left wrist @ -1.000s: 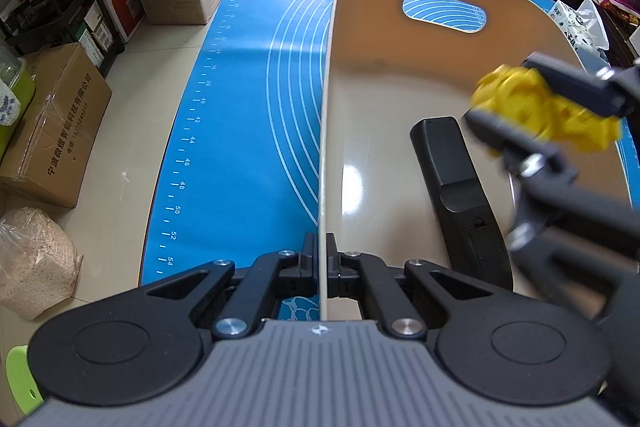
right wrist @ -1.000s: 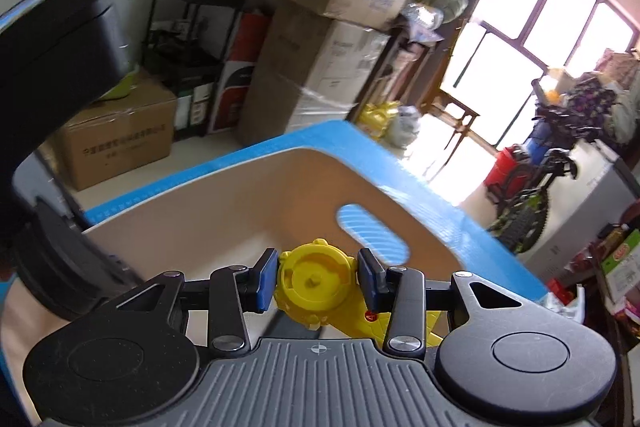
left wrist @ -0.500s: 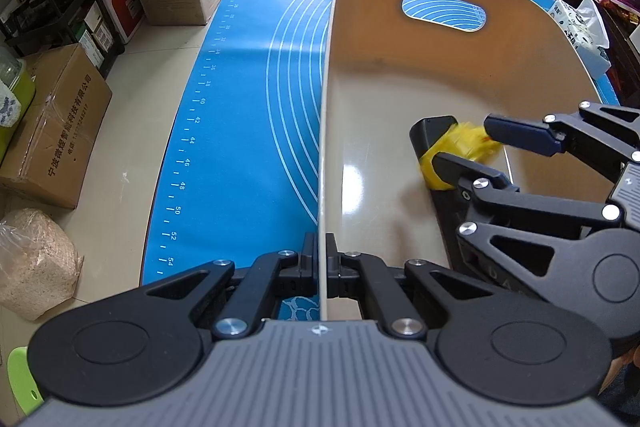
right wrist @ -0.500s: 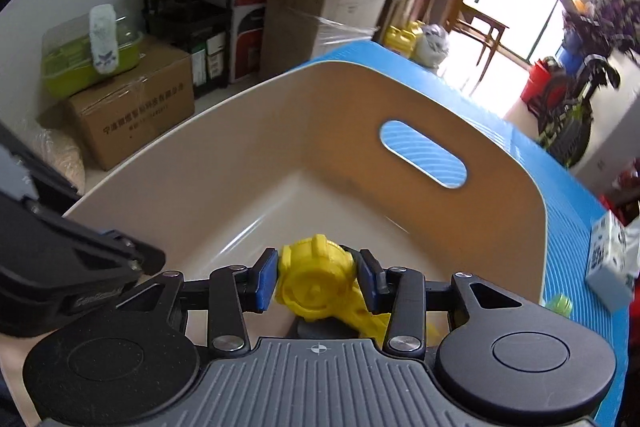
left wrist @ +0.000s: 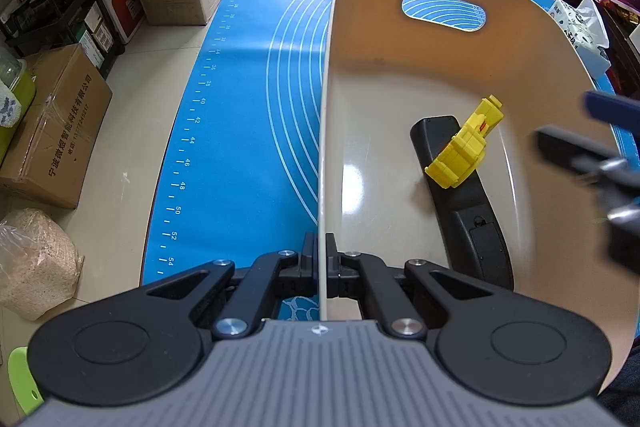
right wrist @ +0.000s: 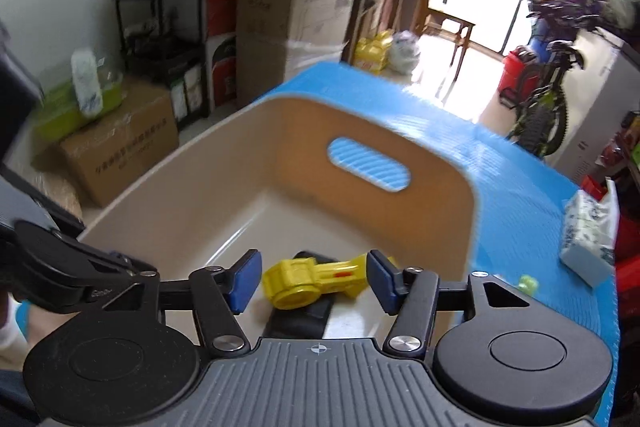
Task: Organize rigid objects
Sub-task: 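Move the right tool to the white charger and grasp it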
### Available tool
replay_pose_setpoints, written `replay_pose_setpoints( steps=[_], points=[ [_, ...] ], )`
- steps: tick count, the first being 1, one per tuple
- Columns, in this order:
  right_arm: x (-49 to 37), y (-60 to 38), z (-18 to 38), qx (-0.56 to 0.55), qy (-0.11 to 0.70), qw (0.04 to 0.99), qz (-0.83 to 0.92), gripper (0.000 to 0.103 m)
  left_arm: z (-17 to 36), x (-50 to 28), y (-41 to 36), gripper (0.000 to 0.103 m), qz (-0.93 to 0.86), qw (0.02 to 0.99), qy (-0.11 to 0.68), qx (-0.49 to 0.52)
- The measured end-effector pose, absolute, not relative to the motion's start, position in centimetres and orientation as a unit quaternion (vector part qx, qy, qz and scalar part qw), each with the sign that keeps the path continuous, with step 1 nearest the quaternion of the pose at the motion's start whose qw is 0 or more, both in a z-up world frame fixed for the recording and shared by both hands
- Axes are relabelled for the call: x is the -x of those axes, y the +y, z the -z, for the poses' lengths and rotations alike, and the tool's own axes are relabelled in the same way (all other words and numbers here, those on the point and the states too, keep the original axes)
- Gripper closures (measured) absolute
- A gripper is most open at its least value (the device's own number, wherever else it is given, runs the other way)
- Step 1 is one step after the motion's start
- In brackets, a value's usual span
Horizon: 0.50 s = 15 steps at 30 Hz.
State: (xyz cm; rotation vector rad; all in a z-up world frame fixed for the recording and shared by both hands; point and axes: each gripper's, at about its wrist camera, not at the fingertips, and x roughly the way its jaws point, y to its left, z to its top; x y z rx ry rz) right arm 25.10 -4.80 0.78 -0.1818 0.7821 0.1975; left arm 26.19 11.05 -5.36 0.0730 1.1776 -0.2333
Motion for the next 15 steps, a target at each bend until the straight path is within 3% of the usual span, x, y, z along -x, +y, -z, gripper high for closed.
replay_pose_setpoints(
  steps=[7, 15],
  points=[
    [-22.5, -11.5, -2.8, 0.054, 0.361, 0.930, -0.031, 0.035, 5.4, -26.2, 11.1, 0.100, 0.110, 0.825, 0.554, -0.034],
    [-20.1, -19.5, 0.3, 0.040, 0.412, 0.907, 0.073, 0.035, 5.4, -26.2, 11.1, 0.100, 0.109, 0.825, 0.554, -0.035]
  ],
)
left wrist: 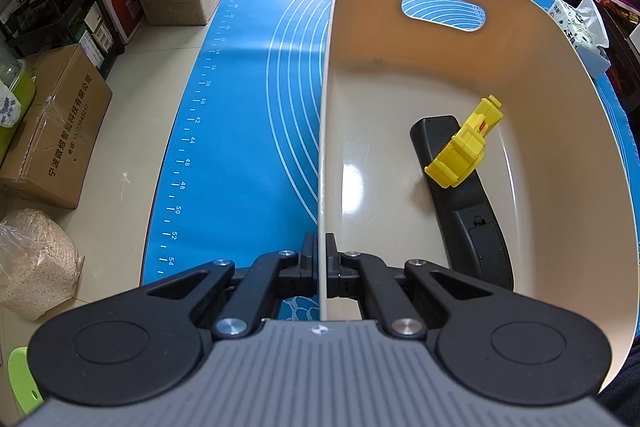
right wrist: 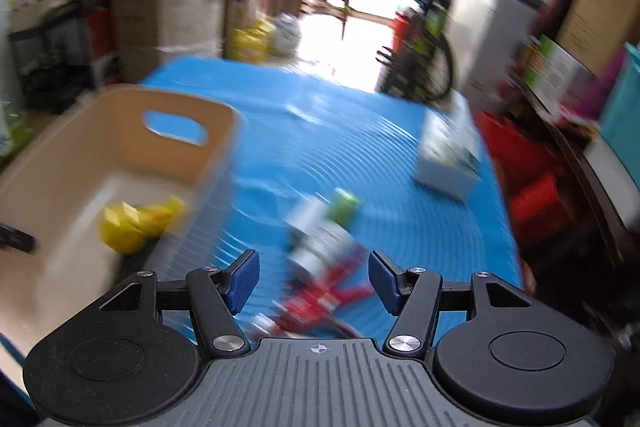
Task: Organize rigid objects
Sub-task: 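Move the right tool to the white charger and grasp it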
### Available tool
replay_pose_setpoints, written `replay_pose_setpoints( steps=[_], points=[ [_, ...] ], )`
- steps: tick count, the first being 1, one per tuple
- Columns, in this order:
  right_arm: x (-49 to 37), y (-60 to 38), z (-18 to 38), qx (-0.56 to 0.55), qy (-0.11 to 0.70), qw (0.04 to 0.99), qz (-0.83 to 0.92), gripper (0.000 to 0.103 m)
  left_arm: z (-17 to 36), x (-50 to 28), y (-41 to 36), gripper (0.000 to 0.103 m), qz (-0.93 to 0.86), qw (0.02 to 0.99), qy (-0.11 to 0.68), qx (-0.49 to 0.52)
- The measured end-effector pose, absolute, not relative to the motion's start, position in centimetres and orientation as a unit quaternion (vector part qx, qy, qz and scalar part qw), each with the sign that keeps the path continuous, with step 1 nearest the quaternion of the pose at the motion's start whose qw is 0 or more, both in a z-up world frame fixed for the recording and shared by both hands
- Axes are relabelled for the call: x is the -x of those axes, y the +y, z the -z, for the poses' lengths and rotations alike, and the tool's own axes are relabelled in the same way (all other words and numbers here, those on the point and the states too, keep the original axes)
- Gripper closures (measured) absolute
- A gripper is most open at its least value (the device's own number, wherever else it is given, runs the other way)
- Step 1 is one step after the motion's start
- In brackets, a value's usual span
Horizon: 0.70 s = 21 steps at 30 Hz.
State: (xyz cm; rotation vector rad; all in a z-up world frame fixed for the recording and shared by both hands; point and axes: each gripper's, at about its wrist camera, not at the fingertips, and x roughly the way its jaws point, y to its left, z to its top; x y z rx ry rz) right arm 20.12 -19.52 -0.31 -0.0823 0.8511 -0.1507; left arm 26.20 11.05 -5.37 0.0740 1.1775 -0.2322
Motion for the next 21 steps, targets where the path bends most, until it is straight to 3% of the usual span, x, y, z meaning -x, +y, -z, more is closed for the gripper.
replay_pose_setpoints(
  steps=[10, 21],
  points=[
    [-19.3, -24.3, 6.6, -0.005, 0.478, 0.868, 0.134, 0.039, 5.4, -26.2, 11.0, 0.100, 0.109, 0.825, 0.554, -0.035],
    [-18.2, -22.0, 5.4, -0.051, 0.450, 0.891, 0.041, 0.040, 5.3, -26.1, 11.1, 0.100, 0.108, 0.825, 0.554, -0.036]
  ],
)
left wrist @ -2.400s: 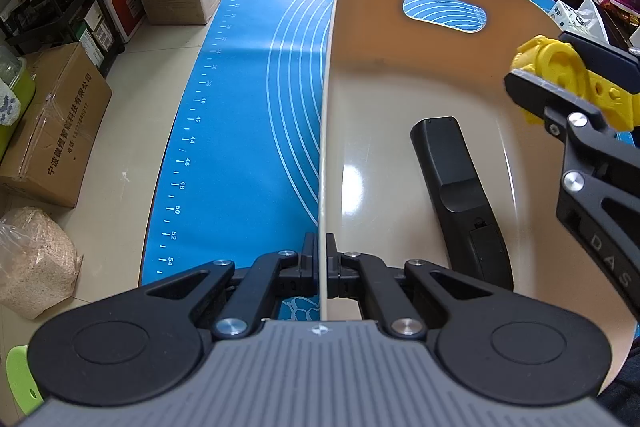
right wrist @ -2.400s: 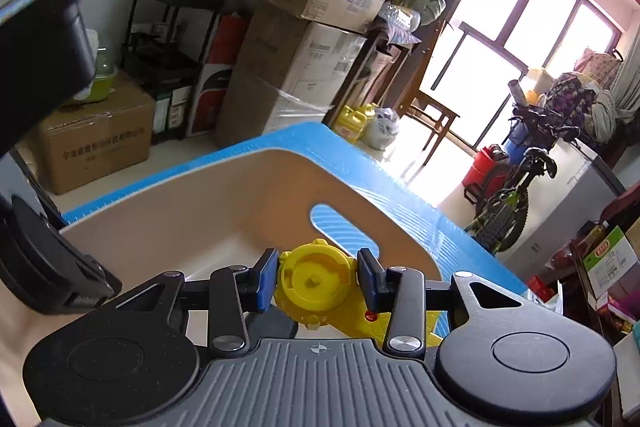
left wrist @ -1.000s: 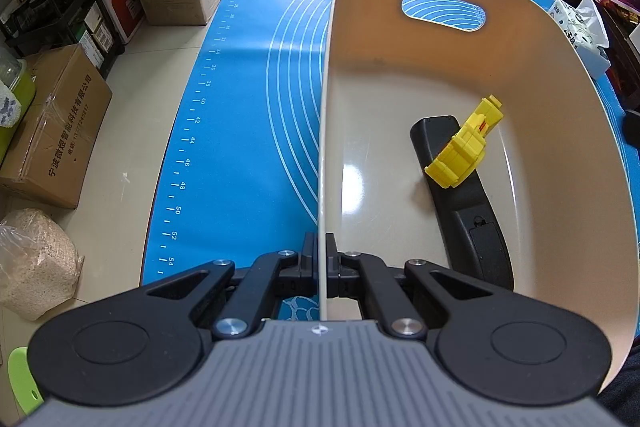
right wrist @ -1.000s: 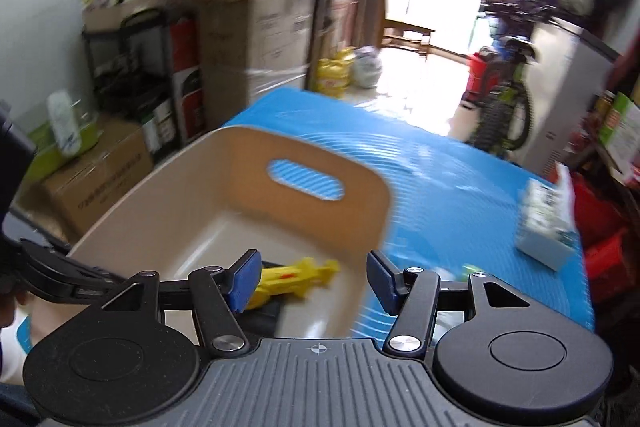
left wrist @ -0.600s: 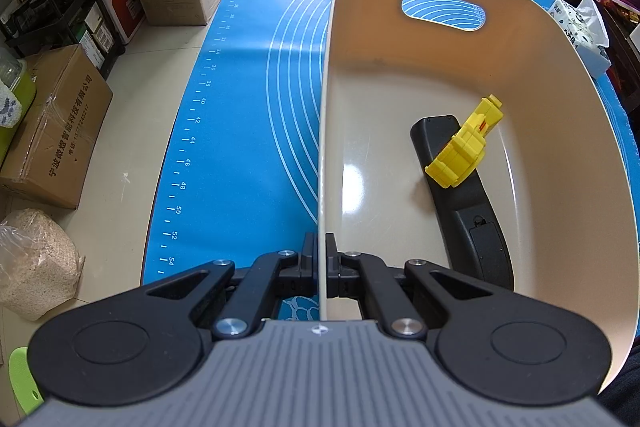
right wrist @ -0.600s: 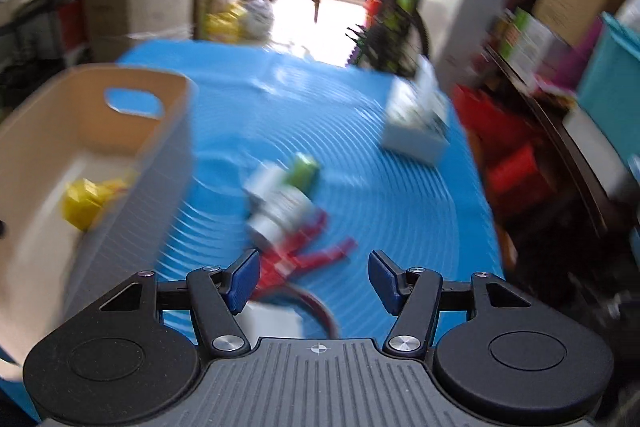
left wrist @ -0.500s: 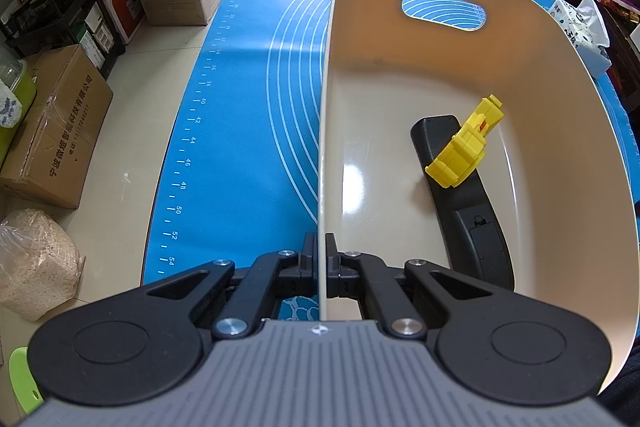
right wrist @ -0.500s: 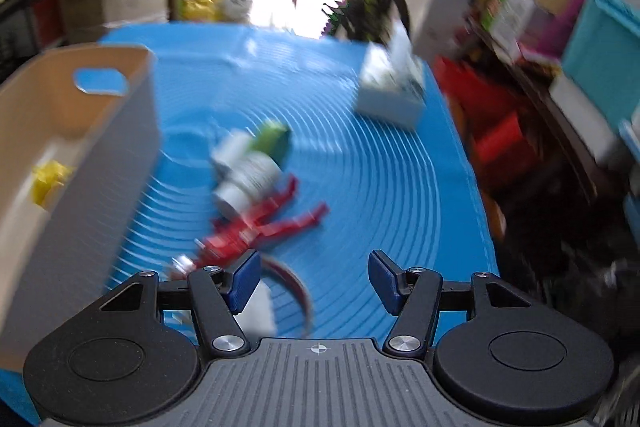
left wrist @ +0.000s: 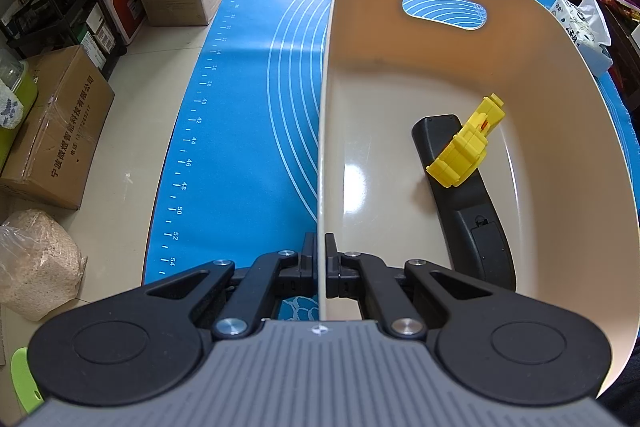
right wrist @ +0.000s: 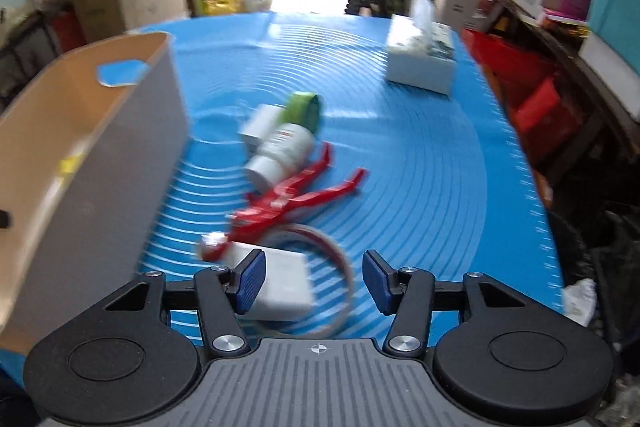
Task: Organize rigid objects
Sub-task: 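Move the right tool to the white charger and grasp it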
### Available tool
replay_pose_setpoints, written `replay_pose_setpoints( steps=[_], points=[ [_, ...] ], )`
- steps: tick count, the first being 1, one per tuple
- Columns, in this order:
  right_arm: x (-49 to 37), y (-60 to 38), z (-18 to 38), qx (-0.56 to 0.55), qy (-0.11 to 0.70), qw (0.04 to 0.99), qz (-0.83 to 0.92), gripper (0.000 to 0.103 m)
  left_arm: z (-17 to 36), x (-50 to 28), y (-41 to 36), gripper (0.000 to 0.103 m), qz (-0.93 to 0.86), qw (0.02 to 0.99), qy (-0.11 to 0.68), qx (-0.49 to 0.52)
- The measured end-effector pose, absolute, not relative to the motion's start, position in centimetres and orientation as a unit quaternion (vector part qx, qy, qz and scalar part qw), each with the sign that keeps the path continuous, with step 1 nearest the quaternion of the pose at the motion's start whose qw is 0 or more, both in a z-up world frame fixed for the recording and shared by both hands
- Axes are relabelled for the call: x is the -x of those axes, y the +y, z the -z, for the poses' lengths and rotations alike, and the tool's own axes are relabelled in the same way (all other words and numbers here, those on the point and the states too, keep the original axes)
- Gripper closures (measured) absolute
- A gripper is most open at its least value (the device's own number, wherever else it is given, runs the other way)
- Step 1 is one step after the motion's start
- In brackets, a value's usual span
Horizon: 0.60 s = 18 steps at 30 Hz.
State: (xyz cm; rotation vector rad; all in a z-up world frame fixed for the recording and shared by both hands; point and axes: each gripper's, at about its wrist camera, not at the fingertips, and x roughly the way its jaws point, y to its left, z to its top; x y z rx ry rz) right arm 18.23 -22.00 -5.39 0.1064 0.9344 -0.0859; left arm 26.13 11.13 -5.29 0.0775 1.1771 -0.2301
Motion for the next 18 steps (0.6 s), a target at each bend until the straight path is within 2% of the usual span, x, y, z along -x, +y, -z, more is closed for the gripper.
replay_pose_setpoints(
  steps=[3, 7, 11, 18],
  points=[
    [-18.4, -21.3, 5.7, -0.054, 0.452, 0.890, 0.015, 0.040, 5.2, -26.1, 11.2, 0.099, 0.109, 0.825, 0.554, -0.036],
    [-18.1, -20.9, 6.1, -0.061, 0.455, 0.889, -0.009, 0.034, 5.2, -26.1, 11.2, 0.099, 0.109, 0.825, 0.554, -0.036],
    [-17.9, -20.2, 6.4, -0.034, 0.453, 0.891, -0.008, 0.023, 5.2, -26.1, 11.2, 0.099, 0.108, 0.825, 0.554, -0.036],
    [-19.6, -19.5, 8.6, -0.008, 0.474, 0.880, -0.017, 0.022, 5.3, -26.1, 11.3, 0.099, 0.107, 0.825, 0.554, -0.037]
  ],
)
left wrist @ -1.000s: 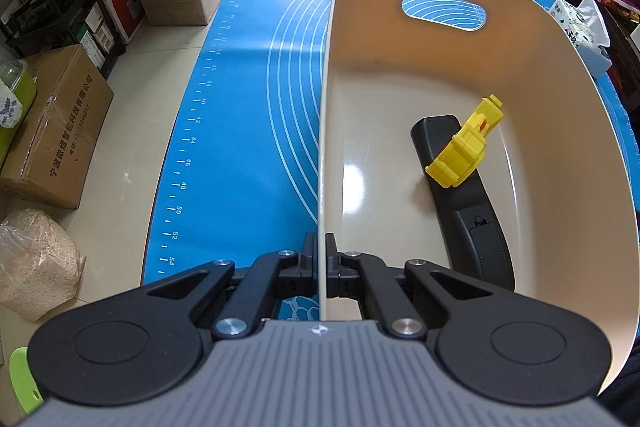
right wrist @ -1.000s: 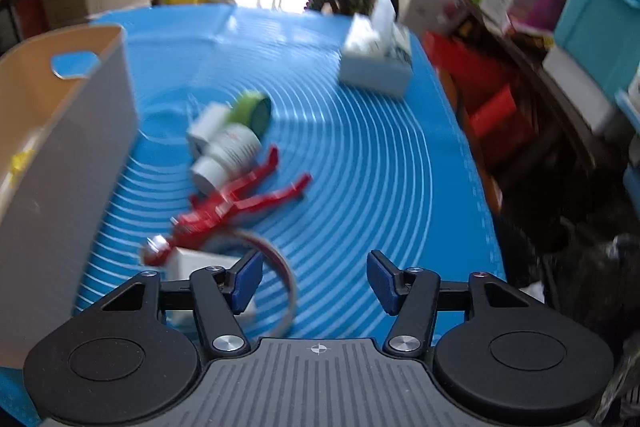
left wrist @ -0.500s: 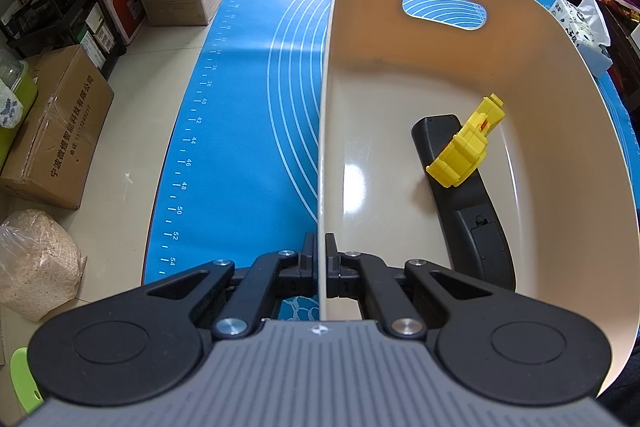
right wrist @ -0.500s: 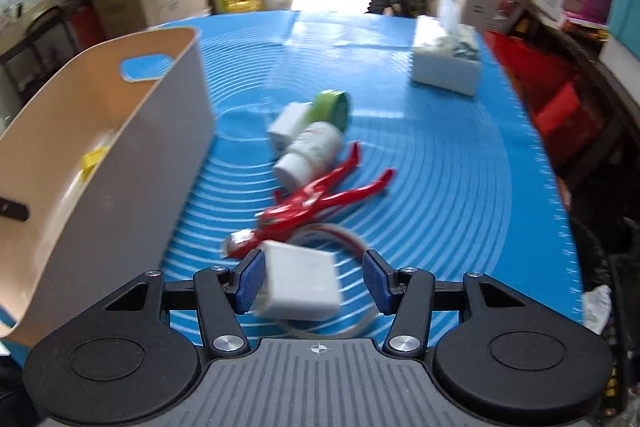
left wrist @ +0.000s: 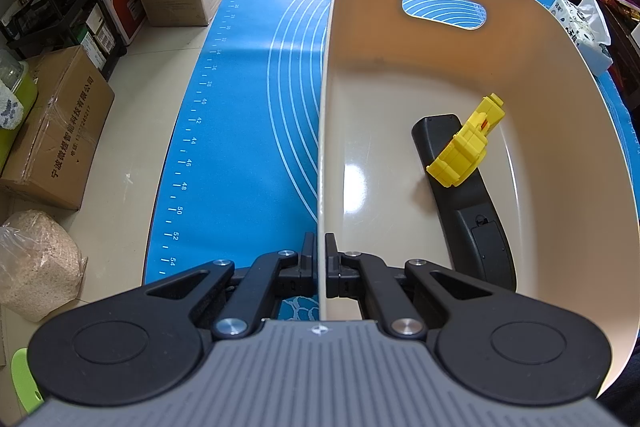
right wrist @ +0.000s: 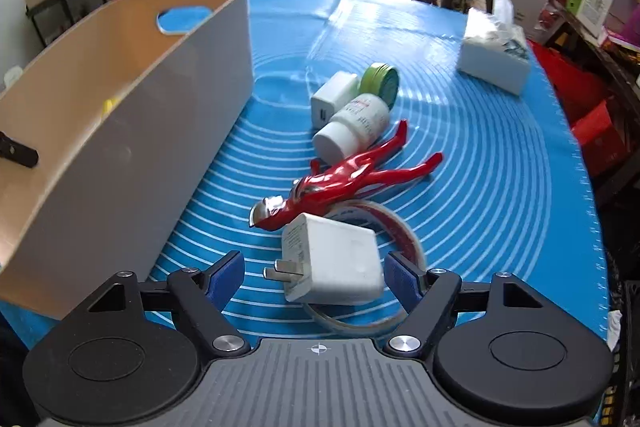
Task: Organize rigid objects
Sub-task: 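Move the right tool to the white charger and grasp it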
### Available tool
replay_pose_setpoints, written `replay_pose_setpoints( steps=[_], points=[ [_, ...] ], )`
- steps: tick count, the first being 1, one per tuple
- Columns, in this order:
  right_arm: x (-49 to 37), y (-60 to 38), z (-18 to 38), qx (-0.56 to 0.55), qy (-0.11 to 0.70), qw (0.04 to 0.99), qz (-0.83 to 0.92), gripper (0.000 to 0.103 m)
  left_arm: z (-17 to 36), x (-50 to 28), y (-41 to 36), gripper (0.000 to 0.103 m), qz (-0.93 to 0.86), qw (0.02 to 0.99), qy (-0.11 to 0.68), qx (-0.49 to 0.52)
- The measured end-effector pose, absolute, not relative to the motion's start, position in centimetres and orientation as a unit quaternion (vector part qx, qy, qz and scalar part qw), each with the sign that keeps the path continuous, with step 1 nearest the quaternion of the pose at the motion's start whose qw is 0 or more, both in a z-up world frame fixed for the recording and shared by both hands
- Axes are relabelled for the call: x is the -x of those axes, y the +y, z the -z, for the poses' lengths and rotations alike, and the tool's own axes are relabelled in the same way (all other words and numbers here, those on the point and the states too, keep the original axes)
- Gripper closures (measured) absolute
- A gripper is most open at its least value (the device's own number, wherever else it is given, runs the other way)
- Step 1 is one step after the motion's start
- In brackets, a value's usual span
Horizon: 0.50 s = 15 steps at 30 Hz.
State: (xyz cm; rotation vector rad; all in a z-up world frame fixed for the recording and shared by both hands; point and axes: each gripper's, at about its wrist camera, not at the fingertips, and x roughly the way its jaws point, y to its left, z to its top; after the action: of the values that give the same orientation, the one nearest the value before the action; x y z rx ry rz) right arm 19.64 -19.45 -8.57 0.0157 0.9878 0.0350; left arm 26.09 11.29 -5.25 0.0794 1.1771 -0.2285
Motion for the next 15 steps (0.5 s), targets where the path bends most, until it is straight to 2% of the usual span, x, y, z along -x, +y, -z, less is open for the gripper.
replay_pose_setpoints(
  steps=[6, 7, 9, 15],
  points=[
    [-20.8, -20.1, 10.0, -0.018, 0.487, 0.873, -0.012, 0.021, 5.3, -26.1, 11.3, 0.099, 0.108, 0.825, 0.554, -0.039],
    [-20.9, -20.3, 10.2, -0.020, 0.489, 0.872, -0.011, 0.023, 5.3, -26.1, 11.3, 0.099, 0.108, 0.825, 0.554, -0.039],
    [-20.7, -20.7, 10.3, -0.030, 0.482, 0.876, -0.014, 0.034, 5.3, -26.1, 11.3, 0.099, 0.107, 0.825, 0.554, -0.038],
    [-19.5, -21.0, 9.8, -0.049, 0.460, 0.887, -0.014, 0.035, 5.3, -26.2, 11.3, 0.099, 0.107, 0.825, 0.554, -0.039]
  ],
)
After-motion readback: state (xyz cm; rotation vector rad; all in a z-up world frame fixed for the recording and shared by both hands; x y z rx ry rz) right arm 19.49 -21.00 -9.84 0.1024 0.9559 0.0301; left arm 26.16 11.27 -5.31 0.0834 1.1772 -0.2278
